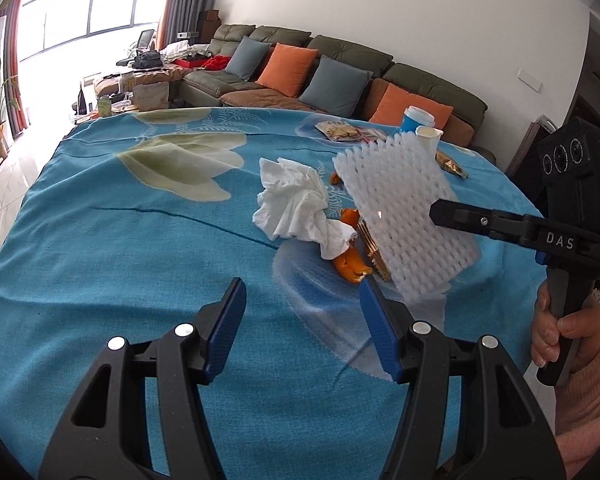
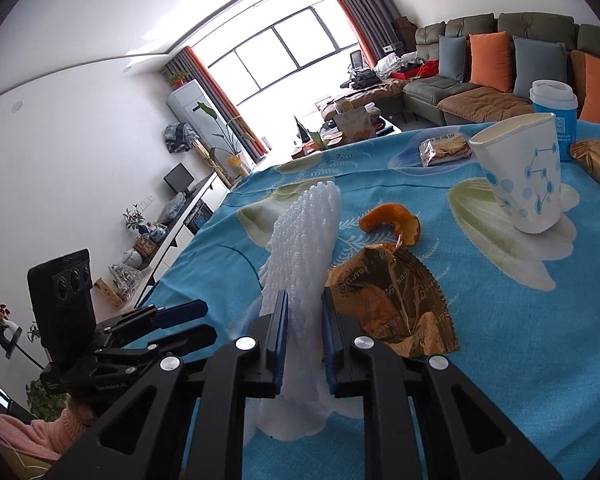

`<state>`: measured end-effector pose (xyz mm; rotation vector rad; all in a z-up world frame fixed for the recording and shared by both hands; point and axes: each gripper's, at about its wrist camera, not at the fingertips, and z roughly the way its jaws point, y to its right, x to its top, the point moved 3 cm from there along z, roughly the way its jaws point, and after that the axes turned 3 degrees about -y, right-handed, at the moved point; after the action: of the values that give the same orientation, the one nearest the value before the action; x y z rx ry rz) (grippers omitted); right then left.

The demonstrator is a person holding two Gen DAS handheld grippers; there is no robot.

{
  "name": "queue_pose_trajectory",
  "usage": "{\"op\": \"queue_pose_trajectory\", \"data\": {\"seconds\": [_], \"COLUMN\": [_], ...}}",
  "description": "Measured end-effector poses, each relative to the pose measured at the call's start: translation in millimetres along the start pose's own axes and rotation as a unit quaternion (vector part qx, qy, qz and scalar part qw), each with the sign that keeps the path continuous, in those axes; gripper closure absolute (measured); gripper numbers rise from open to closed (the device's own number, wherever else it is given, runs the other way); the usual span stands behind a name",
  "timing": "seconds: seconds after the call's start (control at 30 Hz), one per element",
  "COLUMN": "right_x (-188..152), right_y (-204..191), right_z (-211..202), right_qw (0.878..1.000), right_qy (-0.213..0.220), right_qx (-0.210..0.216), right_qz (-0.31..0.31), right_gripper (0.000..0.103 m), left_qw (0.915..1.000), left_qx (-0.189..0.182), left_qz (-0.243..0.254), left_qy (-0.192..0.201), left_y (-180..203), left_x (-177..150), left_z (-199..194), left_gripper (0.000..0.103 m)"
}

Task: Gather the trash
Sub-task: 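Grasp a white tissue with the left tool while the right tool lifts the foam net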

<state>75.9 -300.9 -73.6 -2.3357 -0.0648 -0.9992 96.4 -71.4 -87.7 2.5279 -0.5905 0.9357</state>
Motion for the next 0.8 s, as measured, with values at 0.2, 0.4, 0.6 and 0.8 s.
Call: {"op": "queue_pose_trajectory", "data": {"seconds": [0.2,0.4,0.6,0.8], "right_x": [7.6,3.2,0.8,1.2], "right_y": [6.7,18.3,23.5,26.9], "right_z": [-26.5,-31.2,-27.1,-24.9], "right_qw": [0.999,0.999,0.999,0.999], "right_qy": [0.035,0.041,0.038,0.034], "right_qx": [0.009,0.008,0.016,0.020], "right_qz": [0.007,0.019,0.028,0.033], "right_gripper": [0.089,0.089,0.089,0.089], "left_qw": [0.9998,0.9995,0.9977,0.9958], "left_qx": [0.001,0.029,0.053,0.053], "left_qz": [0.019,0.012,0.007,0.007], "left_qy": [-0.004,-0.008,-0.040,-0.075], "left_y": [11.8,-2.0,-16.9,-21.2], "left_x": [8.6,36.0,59.6,65.7], "left_z": [10.3,25.5,57.9,87.6], "left_gripper": [0.045,0.046,0.048,0.047]}}
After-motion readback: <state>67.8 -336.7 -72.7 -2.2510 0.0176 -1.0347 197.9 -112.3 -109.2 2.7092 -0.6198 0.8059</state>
